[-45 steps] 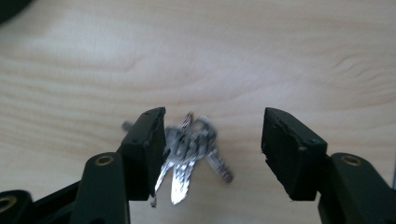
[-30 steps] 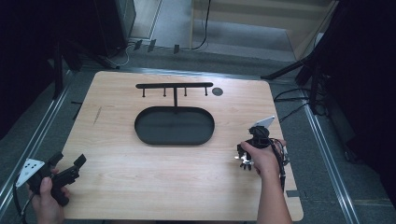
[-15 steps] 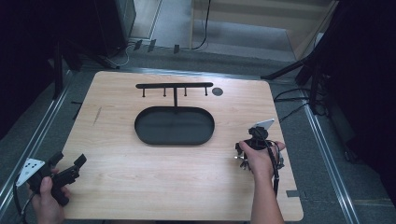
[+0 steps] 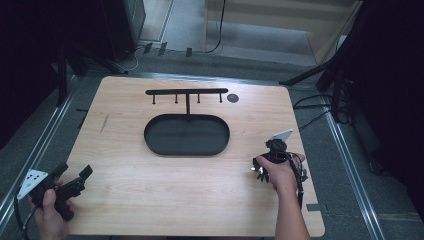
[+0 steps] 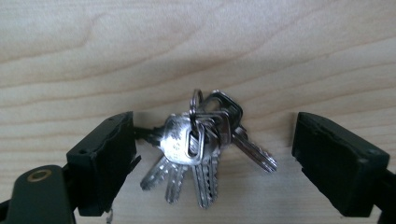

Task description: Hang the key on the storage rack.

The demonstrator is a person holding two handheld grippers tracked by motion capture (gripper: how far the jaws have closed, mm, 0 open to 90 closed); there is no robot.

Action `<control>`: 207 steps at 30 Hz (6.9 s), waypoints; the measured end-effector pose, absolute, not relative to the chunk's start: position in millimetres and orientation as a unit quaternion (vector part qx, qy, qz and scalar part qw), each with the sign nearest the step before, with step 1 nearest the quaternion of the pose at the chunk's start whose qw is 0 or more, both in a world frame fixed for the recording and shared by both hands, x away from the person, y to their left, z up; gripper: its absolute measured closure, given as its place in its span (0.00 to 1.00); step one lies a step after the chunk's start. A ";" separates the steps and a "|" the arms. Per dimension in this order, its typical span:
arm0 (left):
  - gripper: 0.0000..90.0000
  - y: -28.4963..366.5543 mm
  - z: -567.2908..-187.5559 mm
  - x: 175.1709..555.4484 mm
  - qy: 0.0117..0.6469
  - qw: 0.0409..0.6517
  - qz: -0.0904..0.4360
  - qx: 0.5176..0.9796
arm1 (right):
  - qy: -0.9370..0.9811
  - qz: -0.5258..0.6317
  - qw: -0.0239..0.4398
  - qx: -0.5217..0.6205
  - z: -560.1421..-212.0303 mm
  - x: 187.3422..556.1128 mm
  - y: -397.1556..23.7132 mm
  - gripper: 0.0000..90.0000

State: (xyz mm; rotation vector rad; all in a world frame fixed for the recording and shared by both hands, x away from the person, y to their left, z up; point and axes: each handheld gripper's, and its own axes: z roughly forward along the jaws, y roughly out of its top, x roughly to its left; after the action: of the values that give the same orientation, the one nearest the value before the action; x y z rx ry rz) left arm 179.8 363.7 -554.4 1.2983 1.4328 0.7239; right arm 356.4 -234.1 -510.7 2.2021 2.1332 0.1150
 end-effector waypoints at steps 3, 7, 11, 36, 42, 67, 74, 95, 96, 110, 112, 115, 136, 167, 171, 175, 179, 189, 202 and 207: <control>0.08 363.7 -554.4 179.8 0.596 0.512 0.301 0.541 | 0.698 0.039 0.032 0.714 -510.5 354.4 -237.4 0.16; 0.08 363.7 -554.4 179.8 0.595 0.512 0.301 0.542 | 0.699 0.047 0.035 0.713 -507.7 352.2 -245.3 0.16; 0.08 363.7 -554.3 179.8 0.595 0.512 0.300 0.542 | 0.707 0.053 0.024 0.705 -506.9 351.0 -242.9 0.16; 0.08 363.7 -554.4 179.8 0.594 0.513 0.299 0.543 | 0.779 0.086 0.033 0.620 -492.8 342.9 -259.3 0.58; 0.08 363.8 -554.5 179.6 0.594 0.514 0.298 0.543 | 0.787 0.070 0.020 0.613 -504.6 340.6 -255.5 0.69; 0.08 364.4 -554.6 179.5 0.591 0.518 0.297 0.542 | 0.819 0.106 0.069 0.559 -406.9 357.0 -226.2 0.94; 0.08 364.7 -554.7 179.3 0.591 0.520 0.296 0.541 | 0.852 0.077 0.084 0.510 -394.8 361.8 -187.9 0.94; 0.08 365.0 -554.7 179.3 0.590 0.522 0.294 0.542 | 0.849 0.174 0.062 0.495 -371.5 367.2 -164.2 0.98; 0.08 365.0 -554.8 179.3 0.590 0.522 0.293 0.542 | 0.847 0.179 0.068 0.496 -368.1 368.3 -160.2 0.99; 0.09 365.8 -555.0 179.3 0.590 0.525 0.289 0.541 | 0.846 0.189 0.089 0.491 -351.8 380.2 -134.5 0.99; 0.09 365.9 -555.1 179.3 0.590 0.526 0.289 0.541 | 0.847 0.188 0.093 0.489 -348.4 382.1 -129.1 0.99; 0.09 365.7 -555.1 179.3 0.590 0.527 0.288 0.540 | 0.845 0.190 0.098 0.489 -343.0 385.1 -122.8 0.99; 0.09 366.3 -555.2 179.0 0.589 0.528 0.287 0.540 | 0.840 0.213 0.132 0.481 -306.1 399.4 -94.6 0.99; 0.09 366.9 -555.3 178.9 0.588 0.530 0.286 0.540 | 0.834 0.214 0.166 0.480 -302.0 416.4 -75.7 0.99; 0.09 366.9 -555.3 179.2 0.588 0.530 0.285 0.540 | 0.827 0.222 0.179 0.485 -302.1 419.5 -75.2 0.99; 0.09 366.8 -555.3 179.4 0.588 0.530 0.285 0.540 | 0.821 0.225 0.183 0.491 -304.8 424.4 -77.8 0.99; 0.09 367.0 -555.4 178.7 0.588 0.534 0.283 0.538 | 0.805 0.230 0.198 0.510 -306.1 426.4 -82.9 0.98; 0.09 366.7 -555.2 178.8 0.588 0.531 0.284 0.540 | 0.784 0.220 0.207 0.543 -323.0 427.5 -106.2 0.81; 0.09 365.8 -555.0 178.9 0.588 0.527 0.286 0.544 | 0.773 0.183 0.176 0.582 -372.2 417.7 -145.7 0.40; 0.09 365.4 -555.0 178.7 0.586 0.527 0.285 0.546 | 0.764 0.154 0.192 0.596 -393.6 409.6 -156.9 0.14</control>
State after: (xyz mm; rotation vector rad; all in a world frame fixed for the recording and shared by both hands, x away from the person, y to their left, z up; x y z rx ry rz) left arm 178.7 365.4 -555.0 1.3046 1.4014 0.6821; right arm 409.6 -156.9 -393.6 1.6727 2.1460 0.4331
